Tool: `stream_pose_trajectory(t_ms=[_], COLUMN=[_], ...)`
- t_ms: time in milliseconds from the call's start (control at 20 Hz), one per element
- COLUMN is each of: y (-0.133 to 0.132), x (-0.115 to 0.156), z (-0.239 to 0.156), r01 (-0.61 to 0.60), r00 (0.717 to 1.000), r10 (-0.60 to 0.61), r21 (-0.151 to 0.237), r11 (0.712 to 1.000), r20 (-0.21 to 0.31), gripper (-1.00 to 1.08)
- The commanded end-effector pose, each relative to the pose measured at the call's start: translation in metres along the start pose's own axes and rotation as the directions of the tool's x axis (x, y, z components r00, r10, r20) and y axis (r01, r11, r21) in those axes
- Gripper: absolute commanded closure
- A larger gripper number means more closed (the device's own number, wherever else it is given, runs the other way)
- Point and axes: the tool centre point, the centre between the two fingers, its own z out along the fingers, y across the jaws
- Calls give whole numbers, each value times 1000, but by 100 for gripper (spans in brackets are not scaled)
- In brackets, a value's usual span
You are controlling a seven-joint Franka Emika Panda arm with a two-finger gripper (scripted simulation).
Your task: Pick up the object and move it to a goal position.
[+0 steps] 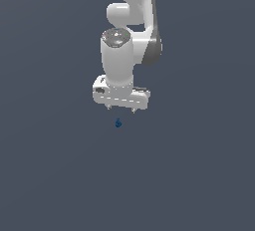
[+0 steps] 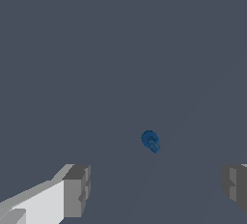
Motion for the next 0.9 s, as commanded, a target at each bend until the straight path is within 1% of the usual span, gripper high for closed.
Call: stream_pose_trajectory(t_ms=[0, 150, 450, 650, 850], y=[4, 9, 21, 26, 29], x=[-3, -7, -17, -22, -25], z=[12, 31, 64, 78, 85], r01=[-49, -125, -265, -324, -356], r00=[999, 992, 964, 946, 934], r10=[49, 125, 265, 324, 356], r21=[0, -2, -11, -17, -20], r11=[999, 992, 964, 946, 934], r20=[4, 10, 17, 19, 19], gripper=[-92, -92, -92, -92, -92])
